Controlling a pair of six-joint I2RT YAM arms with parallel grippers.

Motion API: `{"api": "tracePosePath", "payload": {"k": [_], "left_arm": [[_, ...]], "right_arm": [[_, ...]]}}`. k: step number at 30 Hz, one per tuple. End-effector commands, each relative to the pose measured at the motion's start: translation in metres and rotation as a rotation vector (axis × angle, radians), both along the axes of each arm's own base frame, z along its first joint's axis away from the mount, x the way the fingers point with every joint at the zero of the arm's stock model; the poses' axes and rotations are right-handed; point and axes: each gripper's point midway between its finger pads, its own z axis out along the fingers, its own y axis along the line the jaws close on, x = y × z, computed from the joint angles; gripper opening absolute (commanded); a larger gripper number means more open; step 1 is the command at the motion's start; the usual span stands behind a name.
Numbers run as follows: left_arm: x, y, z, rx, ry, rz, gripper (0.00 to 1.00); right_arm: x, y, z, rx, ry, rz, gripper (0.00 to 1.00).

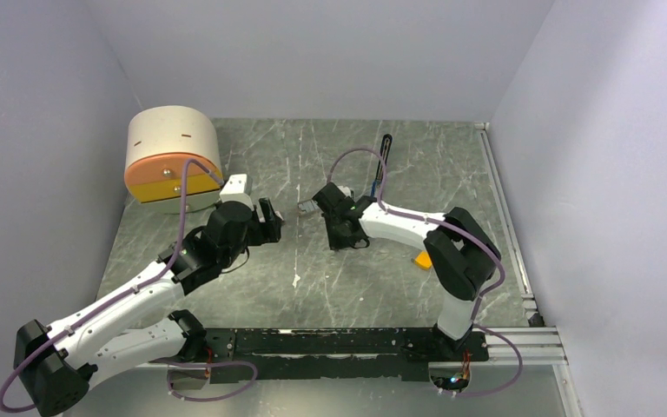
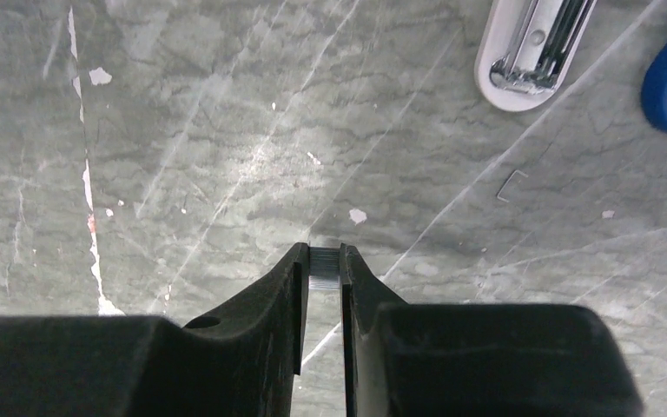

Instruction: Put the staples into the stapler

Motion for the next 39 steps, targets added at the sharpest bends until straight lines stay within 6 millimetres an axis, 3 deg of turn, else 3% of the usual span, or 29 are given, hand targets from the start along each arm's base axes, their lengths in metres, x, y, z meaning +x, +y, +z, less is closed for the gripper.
{"api": "tracePosePath", "payload": {"k": [1, 7, 18, 39], "left_arm": [[-0.002, 0.002, 0.002, -0.014, -0.015, 0.006, 0.78], [-0.002, 0.006, 0.007, -0.029, -0.042, 0.013, 0.78], [-0.003, 0.008, 0.007, -0.031, -0.049, 0.02, 0.78], [-0.007, 0.016, 0.011, -0.05, -0.072, 0.039, 0.78]], "right_arm": [[-0.01, -0.004, -0.002, -0.017, 0.018, -0.034, 0.21], [-0.011, -0.005, -0.008, -0.044, 0.033, -0.033, 0.23], [-0.009, 0.0, -0.007, -0.059, 0.056, -0.048, 0.38], [-0.009, -0.006, -0.014, -0.095, 0.09, -0.181, 0.3]]}}
